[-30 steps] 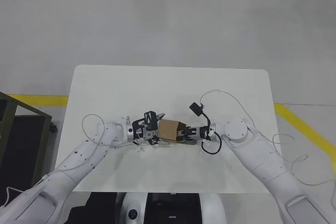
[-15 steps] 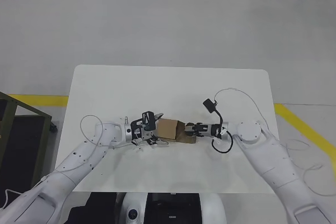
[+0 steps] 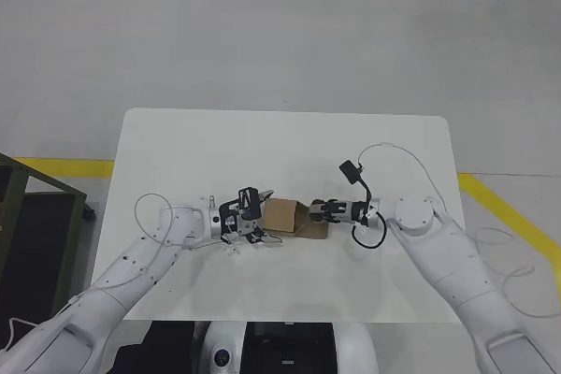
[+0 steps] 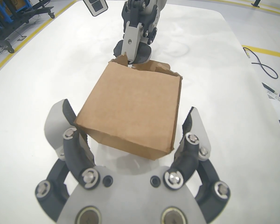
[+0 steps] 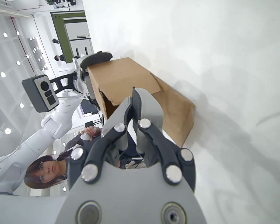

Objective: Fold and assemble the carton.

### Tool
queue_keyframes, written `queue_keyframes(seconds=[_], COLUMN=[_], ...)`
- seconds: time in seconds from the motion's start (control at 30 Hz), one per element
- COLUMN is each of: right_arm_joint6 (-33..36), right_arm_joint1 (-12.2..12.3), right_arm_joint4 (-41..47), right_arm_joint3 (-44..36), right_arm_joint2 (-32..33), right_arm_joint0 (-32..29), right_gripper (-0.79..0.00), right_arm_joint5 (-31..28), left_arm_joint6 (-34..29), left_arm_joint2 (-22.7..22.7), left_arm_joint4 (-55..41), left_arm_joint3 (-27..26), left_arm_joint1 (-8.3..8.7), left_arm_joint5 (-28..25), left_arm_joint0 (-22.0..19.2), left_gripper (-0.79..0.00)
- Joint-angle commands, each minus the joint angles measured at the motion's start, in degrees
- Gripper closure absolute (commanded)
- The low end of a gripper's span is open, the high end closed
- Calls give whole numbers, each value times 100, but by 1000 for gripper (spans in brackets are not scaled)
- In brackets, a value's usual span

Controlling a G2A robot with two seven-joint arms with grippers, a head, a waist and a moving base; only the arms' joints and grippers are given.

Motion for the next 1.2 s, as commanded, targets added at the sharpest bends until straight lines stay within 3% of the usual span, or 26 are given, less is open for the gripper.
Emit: queue_keyframes(seconds=[0.0, 0.37, 0.83, 1.17], right_arm_joint6=[44, 150, 337, 401], right_arm_joint1=[-31, -217, -537, -483], right_arm_joint4=[-22, 135, 661, 616], right_arm_joint3=[34, 152, 912, 1120], right_arm_joint2=[-92, -477, -857, -644], right_arm_joint0=[44, 206, 597, 581], right_gripper=[0, 0, 0, 0], right_arm_joint5=[-20, -49, -357, -546], left_arm_joint6=[-7, -22, -25, -28], left_arm_joint2=[-5, -26, -103, -155], left_arm_joint4=[-10, 23, 44, 66], left_arm_joint3=[4, 24, -2, -7], left_arm_joint1=[-5, -26, -31, -33], left_arm_joint5=[-11, -48, -56, -59], left_arm_joint0=[1, -1, 45, 76], left_gripper=[-785, -785, -785, -785])
